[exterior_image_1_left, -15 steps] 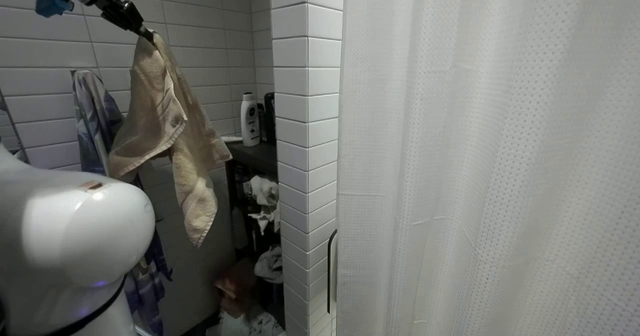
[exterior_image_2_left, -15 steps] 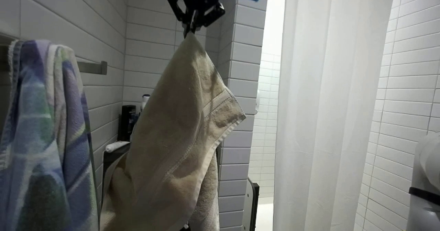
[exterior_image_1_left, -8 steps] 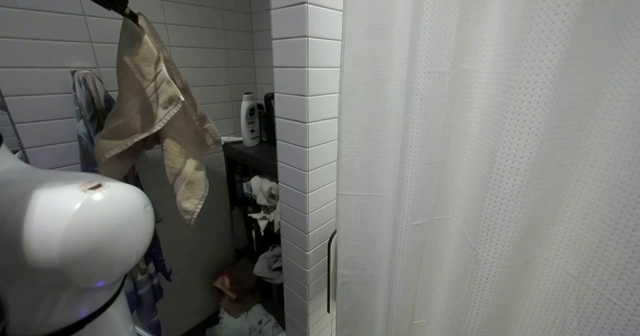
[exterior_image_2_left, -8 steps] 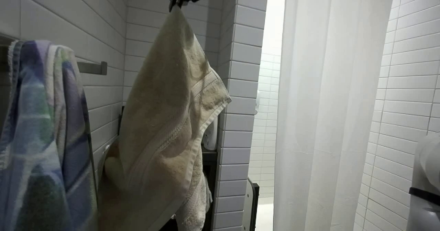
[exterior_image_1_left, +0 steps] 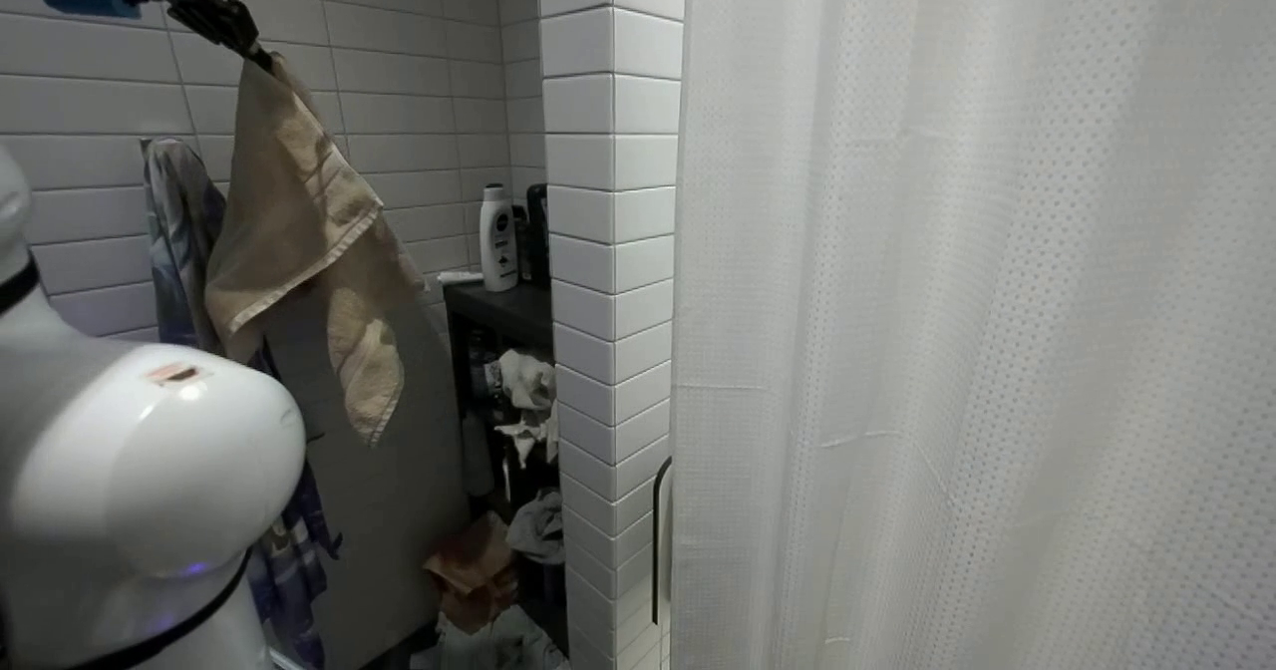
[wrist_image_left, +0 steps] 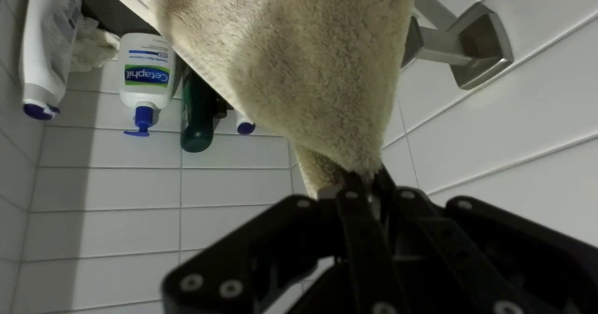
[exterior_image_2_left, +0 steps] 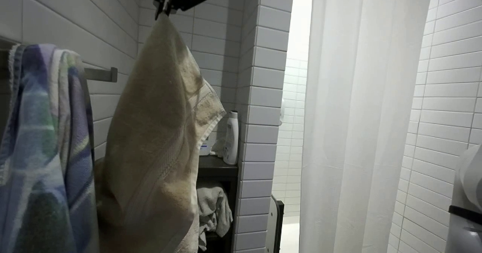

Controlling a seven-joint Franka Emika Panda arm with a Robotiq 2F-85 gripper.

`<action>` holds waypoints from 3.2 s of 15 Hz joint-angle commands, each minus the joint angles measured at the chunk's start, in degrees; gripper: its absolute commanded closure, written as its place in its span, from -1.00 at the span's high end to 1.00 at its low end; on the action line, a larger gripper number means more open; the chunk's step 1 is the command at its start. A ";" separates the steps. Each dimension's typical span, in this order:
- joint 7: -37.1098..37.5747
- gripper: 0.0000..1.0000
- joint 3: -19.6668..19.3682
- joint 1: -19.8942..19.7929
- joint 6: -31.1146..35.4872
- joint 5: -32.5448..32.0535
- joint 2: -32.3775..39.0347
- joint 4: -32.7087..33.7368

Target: Pick up the bath towel and put it on the wall hanger

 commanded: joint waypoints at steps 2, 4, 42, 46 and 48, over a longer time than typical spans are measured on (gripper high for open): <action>2.30 -0.96 1.79 0.30 1.78 -2.42 6.50 4.63; 3.07 -0.96 1.81 1.13 2.40 -2.90 8.26 5.58; 38.09 -0.96 -10.89 18.87 3.27 -26.60 20.56 23.89; 38.38 -0.96 -11.41 18.87 3.25 -25.45 21.47 24.99; 39.20 -0.96 -11.49 19.33 2.84 -26.42 21.41 25.83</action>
